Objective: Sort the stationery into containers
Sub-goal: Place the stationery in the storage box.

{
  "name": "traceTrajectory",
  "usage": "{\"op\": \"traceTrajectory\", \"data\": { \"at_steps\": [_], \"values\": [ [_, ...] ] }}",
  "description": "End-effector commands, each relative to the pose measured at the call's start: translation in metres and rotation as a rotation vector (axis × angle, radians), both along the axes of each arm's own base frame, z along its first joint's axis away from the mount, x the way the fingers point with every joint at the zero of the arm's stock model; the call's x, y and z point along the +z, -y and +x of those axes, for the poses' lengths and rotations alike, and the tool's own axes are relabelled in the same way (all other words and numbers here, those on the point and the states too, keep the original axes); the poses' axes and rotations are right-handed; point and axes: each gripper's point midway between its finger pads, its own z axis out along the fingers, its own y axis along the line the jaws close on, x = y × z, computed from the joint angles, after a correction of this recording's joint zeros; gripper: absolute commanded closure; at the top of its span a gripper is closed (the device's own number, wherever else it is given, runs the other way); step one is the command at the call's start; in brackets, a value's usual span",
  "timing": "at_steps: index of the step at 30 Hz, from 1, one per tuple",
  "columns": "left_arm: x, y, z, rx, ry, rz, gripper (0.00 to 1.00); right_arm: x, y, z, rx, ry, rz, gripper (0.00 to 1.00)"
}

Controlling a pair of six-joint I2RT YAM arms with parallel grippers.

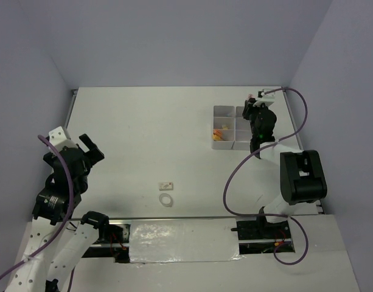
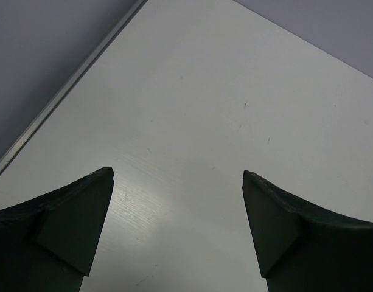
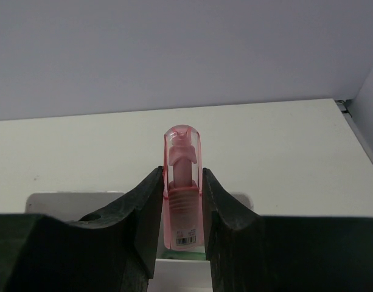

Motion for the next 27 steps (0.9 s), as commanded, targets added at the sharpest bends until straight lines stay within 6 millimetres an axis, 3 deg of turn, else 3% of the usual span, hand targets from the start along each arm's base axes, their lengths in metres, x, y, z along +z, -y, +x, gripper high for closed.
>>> {"op": "traceTrajectory", "data": {
  "at_steps": [1, 6, 8, 12, 14, 17, 19, 24, 27],
  "values": [
    [0.006, 0.004, 0.007, -0.020, 0.028, 0.005, 0.01, 0.024, -0.008, 0.008, 0.044, 0.088, 0.017, 1.00],
    [0.006, 0.005, 0.008, -0.029, 0.027, 0.007, 0.01, 0.015, -0.006, 0.014, 0.032, 0.070, 0.008, 1.00],
    [0.005, 0.006, 0.008, -0.035, 0.026, 0.008, 0.01, 0.016, -0.005, 0.015, 0.025, 0.070, 0.011, 0.94],
    [0.006, 0.007, 0.009, -0.043, 0.026, 0.009, 0.01, 0.013, -0.004, 0.016, 0.024, 0.060, 0.007, 0.78],
    [0.007, 0.007, 0.009, -0.043, 0.029, 0.010, 0.01, 0.013, -0.003, 0.014, 0.021, 0.064, 0.008, 0.62],
    [0.007, 0.007, 0.009, -0.045, 0.029, 0.011, 0.01, 0.013, -0.004, 0.012, 0.026, 0.070, 0.008, 0.56],
    [0.006, 0.007, 0.009, -0.049, 0.027, 0.012, 0.01, 0.012, -0.005, 0.012, 0.031, 0.066, 0.000, 0.40],
    [0.006, 0.008, 0.009, -0.054, 0.029, 0.013, 0.01, 0.010, -0.005, 0.013, 0.033, 0.059, -0.003, 0.38],
    [0.006, 0.009, 0.010, -0.057, 0.028, 0.013, 0.01, 0.023, -0.013, 0.006, 0.083, 0.082, 0.000, 0.35]
  ]
}}
